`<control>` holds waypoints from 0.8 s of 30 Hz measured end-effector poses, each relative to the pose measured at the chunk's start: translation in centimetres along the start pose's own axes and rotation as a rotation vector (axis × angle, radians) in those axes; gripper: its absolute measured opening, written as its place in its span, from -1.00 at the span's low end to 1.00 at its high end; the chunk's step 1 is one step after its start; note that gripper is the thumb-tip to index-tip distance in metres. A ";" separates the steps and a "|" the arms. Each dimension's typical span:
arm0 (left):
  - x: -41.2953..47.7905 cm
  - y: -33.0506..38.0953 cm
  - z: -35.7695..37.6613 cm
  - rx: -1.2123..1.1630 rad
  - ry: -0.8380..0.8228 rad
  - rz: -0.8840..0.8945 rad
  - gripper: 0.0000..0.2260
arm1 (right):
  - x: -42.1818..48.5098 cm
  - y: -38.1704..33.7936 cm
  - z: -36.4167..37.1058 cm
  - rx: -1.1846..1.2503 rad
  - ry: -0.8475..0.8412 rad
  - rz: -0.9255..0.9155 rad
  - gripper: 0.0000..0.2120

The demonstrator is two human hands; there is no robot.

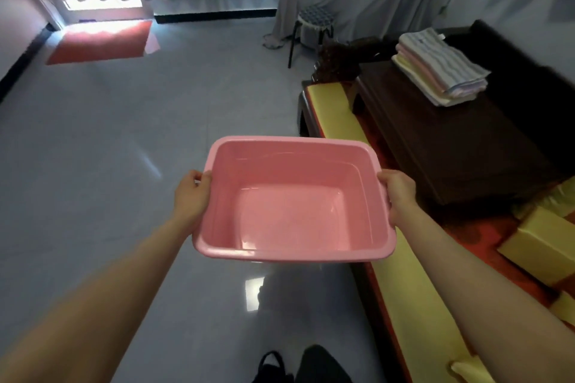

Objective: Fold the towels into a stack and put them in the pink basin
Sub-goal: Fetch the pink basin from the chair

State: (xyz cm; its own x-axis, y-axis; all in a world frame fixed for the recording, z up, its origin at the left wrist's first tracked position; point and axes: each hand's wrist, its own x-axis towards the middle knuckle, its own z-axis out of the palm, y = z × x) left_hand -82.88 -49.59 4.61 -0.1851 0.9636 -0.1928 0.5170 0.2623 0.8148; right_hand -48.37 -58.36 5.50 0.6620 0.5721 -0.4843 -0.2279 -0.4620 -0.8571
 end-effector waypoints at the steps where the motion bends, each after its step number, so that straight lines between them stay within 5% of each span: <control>1: 1.9 1.4 0.9 0.001 -0.017 0.015 -0.71 | 1.2 -1.0 0.2 0.013 0.016 0.011 -0.74; 13: 24.4 21.9 20.7 0.037 -0.273 0.220 -0.74 | 24.0 -14.4 -1.7 0.183 0.246 0.083 -0.69; 24: 29.6 36.2 41.5 0.144 -0.596 0.421 -0.73 | 33.6 -17.4 -11.0 0.374 0.659 0.136 -0.74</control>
State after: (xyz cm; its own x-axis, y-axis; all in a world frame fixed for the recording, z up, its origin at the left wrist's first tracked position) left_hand -35.01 -9.44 5.71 0.5165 0.8377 -0.1772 0.5563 -0.1710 0.8132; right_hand -14.30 -38.56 6.08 0.8730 -0.0492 -0.4852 -0.4860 -0.1725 -0.8568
